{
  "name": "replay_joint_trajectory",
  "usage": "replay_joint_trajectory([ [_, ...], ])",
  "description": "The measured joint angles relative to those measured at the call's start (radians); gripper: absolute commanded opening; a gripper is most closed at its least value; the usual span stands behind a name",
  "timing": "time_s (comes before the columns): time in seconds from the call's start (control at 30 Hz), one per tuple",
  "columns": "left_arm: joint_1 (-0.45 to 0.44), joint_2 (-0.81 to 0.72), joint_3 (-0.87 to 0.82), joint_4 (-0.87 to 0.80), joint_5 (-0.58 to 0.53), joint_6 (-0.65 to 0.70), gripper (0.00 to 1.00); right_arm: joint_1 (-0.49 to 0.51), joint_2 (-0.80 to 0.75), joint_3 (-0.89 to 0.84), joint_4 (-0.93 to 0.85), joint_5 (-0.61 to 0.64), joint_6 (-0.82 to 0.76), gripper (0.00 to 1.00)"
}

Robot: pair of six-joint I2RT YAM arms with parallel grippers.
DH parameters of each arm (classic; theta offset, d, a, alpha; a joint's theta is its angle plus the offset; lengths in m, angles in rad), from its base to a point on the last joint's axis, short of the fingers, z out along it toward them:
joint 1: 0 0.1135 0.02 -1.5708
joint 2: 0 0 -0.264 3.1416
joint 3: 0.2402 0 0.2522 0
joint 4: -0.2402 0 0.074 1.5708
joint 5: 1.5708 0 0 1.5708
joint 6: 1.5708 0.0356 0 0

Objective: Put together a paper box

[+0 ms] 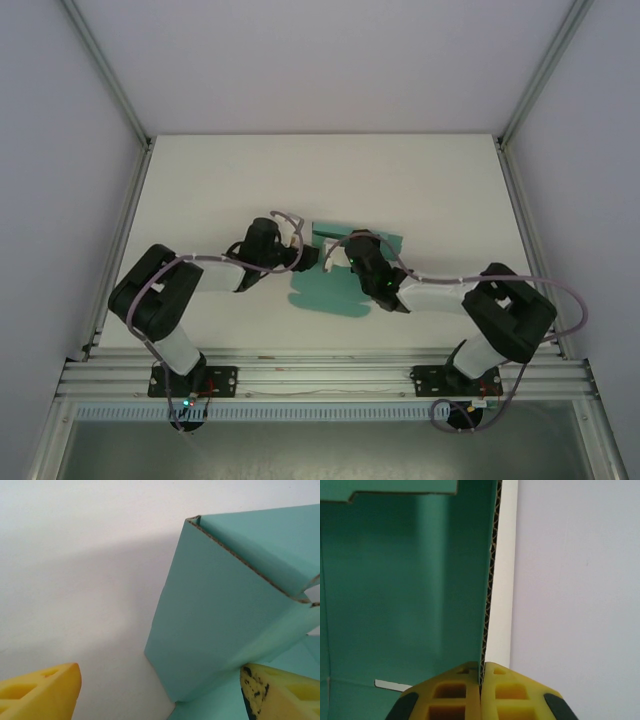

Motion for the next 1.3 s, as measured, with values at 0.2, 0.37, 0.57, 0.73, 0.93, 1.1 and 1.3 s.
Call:
replay_joint_trajectory([
  [0.2, -0.003, 0.027, 0.036, -0.006, 0.008, 0.024, 0.77, -0.008, -0.017, 0.040, -0.117, -0.004, 0.074, 0.00],
  [0.37, -0.003, 0.047, 0.065, -0.011, 0.024, 0.030, 0.67, -0.010, -0.016, 0.061, -0.161, -0.004, 0.106, 0.00],
  [0.57, -0.003, 0.060, 0.068, -0.002, 0.029, 0.032, 0.66, -0.011, -0.009, 0.072, -0.172, -0.007, 0.127, 0.00],
  [0.73, -0.003, 0.100, 0.118, -0.008, 0.014, 0.032, 0.73, -0.014, -0.009, 0.087, -0.203, -0.011, 0.142, 0.00],
  [0.93, -0.003, 0.142, 0.188, -0.052, -0.024, 0.044, 0.86, -0.019, -0.007, 0.093, -0.214, -0.011, 0.157, 0.00],
  [1.1, 0.002, 0.161, 0.236, -0.097, -0.029, 0.081, 0.86, -0.026, -0.007, 0.096, -0.222, -0.015, 0.172, 0.00],
  [1.3, 0.003, 0.196, 0.285, -0.125, 0.131, 0.140, 0.66, -0.031, -0.007, 0.107, -0.222, -0.055, 0.180, 0.00],
])
